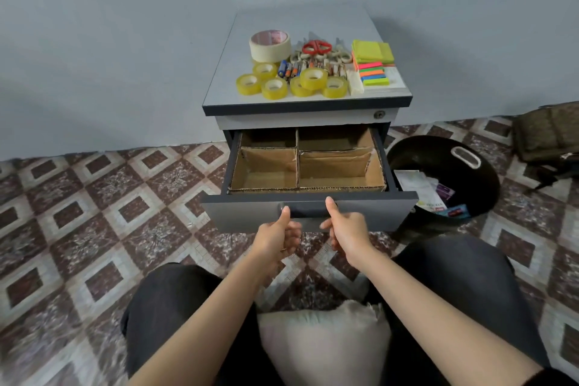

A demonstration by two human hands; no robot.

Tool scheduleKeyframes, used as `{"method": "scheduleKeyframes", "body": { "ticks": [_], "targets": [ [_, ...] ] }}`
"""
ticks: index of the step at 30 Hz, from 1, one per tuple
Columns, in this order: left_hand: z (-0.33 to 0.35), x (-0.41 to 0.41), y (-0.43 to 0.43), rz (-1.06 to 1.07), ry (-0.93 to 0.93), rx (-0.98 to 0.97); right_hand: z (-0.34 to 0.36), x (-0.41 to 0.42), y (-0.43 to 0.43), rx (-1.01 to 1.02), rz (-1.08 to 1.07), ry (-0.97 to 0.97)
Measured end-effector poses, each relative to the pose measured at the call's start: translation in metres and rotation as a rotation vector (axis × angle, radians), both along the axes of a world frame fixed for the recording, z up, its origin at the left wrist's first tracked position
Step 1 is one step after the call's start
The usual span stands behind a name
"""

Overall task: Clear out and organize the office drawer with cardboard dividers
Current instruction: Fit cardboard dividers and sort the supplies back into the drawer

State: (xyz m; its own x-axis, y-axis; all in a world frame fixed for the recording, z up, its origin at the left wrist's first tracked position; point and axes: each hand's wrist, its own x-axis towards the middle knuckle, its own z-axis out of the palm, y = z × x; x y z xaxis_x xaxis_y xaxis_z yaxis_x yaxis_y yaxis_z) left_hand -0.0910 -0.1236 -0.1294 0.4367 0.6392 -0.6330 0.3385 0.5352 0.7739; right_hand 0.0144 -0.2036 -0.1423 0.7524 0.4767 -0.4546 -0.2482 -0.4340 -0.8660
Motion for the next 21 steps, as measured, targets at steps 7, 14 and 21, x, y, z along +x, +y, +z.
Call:
{"method": "scheduleKeyframes", "body": {
  "ticks": [7, 14, 21],
  "targets": [
    [0.032, 0.001, 0.029, -0.21, 0.242, 0.902, 0.029, 0.018, 0.002, -0.051, 0.318, -0.734],
    [0.01, 0.005, 0.06, -0.87, 0.691, 1.296, 0.035, 0.037, 0.019, -0.516, 0.816, -1.104],
    [0.012, 0.0, 0.052, -0.846, 0.655, 1.303, 0.047, 0.035, 0.021, -0.532, 0.868, -1.044]
  ]
}}
